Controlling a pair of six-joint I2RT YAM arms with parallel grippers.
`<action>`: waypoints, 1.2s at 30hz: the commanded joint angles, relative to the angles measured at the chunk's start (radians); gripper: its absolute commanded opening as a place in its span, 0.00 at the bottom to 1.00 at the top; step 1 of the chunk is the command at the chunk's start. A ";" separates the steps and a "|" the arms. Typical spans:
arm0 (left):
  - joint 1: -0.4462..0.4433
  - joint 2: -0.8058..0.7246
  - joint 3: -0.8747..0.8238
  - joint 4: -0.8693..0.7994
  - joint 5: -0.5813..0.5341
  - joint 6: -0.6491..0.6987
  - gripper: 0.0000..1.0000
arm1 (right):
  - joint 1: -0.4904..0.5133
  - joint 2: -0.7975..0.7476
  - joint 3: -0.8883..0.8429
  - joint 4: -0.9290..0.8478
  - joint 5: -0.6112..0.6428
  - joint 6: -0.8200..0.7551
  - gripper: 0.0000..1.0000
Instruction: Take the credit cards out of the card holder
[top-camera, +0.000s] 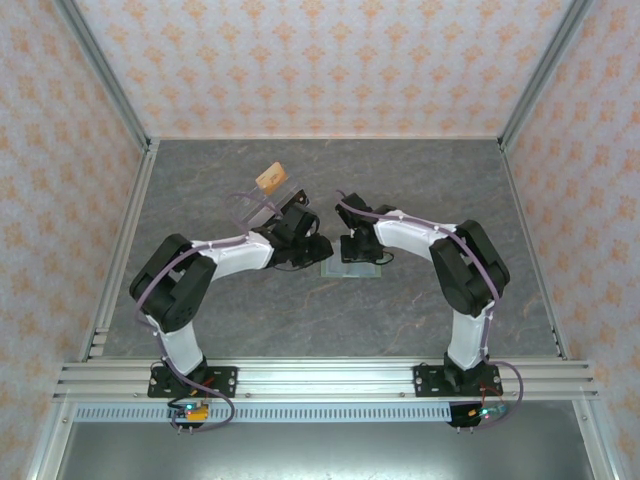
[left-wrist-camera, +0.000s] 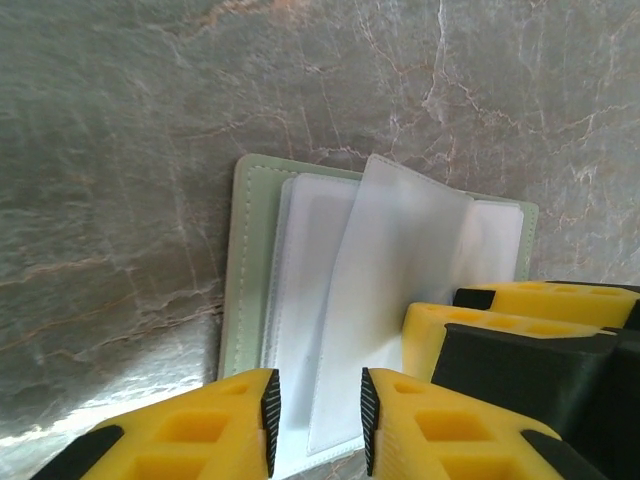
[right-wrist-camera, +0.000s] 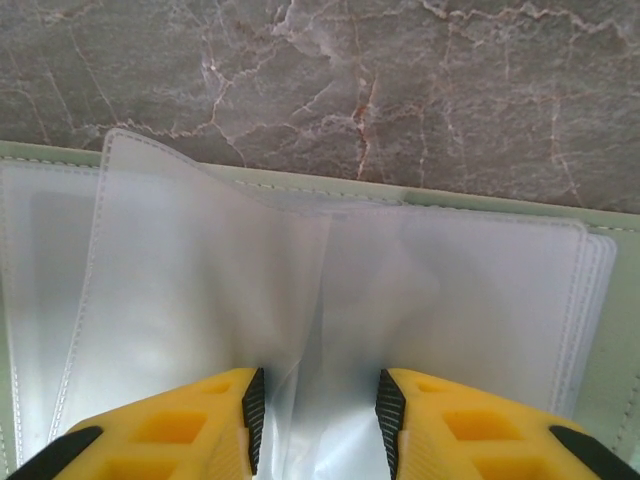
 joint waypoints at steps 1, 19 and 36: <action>-0.013 0.024 0.045 0.001 0.012 -0.015 0.30 | -0.022 0.018 -0.041 -0.003 0.034 0.013 0.38; -0.013 0.096 0.102 -0.077 -0.029 0.054 0.33 | -0.024 0.022 -0.041 -0.002 0.032 0.013 0.37; -0.013 0.093 0.117 -0.132 -0.070 0.076 0.32 | -0.025 0.021 -0.043 -0.002 0.036 0.010 0.35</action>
